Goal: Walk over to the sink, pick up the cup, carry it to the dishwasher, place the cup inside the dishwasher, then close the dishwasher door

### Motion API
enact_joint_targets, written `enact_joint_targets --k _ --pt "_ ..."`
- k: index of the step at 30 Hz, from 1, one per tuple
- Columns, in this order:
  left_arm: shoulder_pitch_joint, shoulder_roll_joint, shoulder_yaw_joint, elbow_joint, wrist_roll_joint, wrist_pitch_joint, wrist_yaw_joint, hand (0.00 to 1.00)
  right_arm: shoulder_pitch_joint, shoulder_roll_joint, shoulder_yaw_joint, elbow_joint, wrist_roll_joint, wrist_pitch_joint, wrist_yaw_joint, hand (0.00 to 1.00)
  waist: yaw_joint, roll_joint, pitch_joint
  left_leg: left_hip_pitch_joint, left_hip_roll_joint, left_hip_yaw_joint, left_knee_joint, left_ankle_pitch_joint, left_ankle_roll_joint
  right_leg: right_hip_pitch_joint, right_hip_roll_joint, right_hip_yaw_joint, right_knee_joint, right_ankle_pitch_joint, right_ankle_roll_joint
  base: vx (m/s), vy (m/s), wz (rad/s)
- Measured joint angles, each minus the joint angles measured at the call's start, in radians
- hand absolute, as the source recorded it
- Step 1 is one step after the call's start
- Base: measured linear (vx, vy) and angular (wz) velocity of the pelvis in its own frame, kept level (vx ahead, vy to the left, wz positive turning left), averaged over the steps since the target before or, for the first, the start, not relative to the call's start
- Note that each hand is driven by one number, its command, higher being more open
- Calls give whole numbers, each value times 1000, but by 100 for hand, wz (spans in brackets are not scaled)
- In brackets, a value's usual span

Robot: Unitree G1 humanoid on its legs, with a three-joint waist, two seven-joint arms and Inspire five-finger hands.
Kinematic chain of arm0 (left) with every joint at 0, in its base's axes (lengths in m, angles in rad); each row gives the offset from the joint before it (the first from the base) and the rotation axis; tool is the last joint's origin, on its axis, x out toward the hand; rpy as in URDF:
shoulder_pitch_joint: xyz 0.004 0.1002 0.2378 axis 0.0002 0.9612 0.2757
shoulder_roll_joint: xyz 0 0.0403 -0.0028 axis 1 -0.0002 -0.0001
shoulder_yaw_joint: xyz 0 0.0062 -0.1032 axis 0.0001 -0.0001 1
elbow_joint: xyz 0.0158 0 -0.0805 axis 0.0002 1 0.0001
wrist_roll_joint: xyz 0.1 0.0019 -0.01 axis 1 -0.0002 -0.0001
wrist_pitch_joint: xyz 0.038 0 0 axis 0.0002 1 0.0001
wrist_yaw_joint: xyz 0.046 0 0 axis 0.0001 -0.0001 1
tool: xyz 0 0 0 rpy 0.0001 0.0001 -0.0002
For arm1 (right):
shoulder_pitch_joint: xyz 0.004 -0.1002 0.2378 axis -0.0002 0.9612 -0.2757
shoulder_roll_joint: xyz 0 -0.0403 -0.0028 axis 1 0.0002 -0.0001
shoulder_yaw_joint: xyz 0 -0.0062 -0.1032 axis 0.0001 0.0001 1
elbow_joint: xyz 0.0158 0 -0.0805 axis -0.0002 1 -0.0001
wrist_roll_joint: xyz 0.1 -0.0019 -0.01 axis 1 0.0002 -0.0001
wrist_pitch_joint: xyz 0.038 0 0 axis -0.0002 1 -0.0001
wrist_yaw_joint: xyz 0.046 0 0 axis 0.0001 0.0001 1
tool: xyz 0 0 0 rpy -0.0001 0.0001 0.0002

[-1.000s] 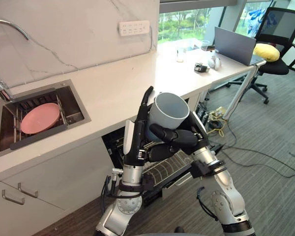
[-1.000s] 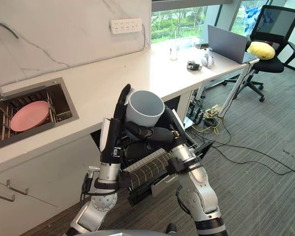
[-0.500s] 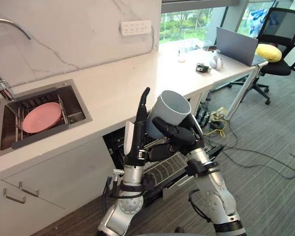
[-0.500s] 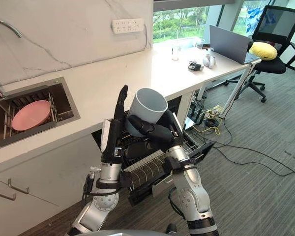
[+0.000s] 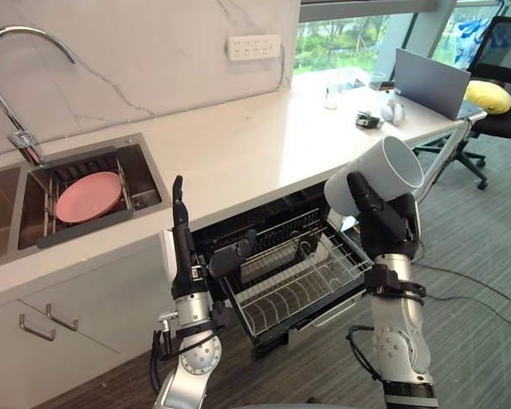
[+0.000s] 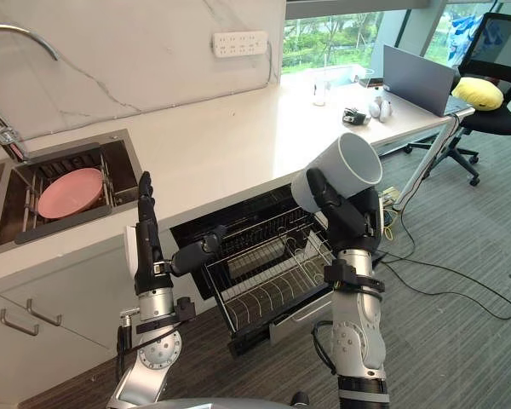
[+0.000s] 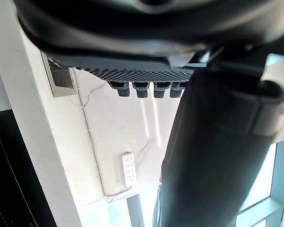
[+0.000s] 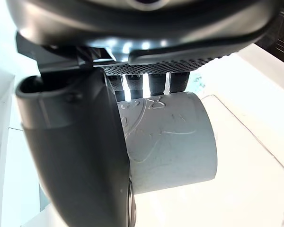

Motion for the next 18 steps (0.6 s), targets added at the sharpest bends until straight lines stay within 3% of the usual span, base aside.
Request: enact_joint_targets --k 6,12,18 --pt "40 -15 64 8 -25 25 -10 100 0 -2 -33 44 -87 56 10 0 4 0 0 -9 -5 -36 -5 5 3 12 -6 -36 0 -8 5 -1 0 18" --pt "93 -40 216 195 -71 76 0 100 0 -41 -61 295 -236 135 30 0 26 -3 3 -18 -11 -91 -27 22 5 27 -12 -90 0 -21 12 3 -2 28" --pt "146 -30 349 469 -187 113 11 100 -66 -115 -58 659 -354 200 36 0 52 -5 4 -38 -16 -169 -51 48 5 42 -14 -168 0 -26 14 15 -5 37"
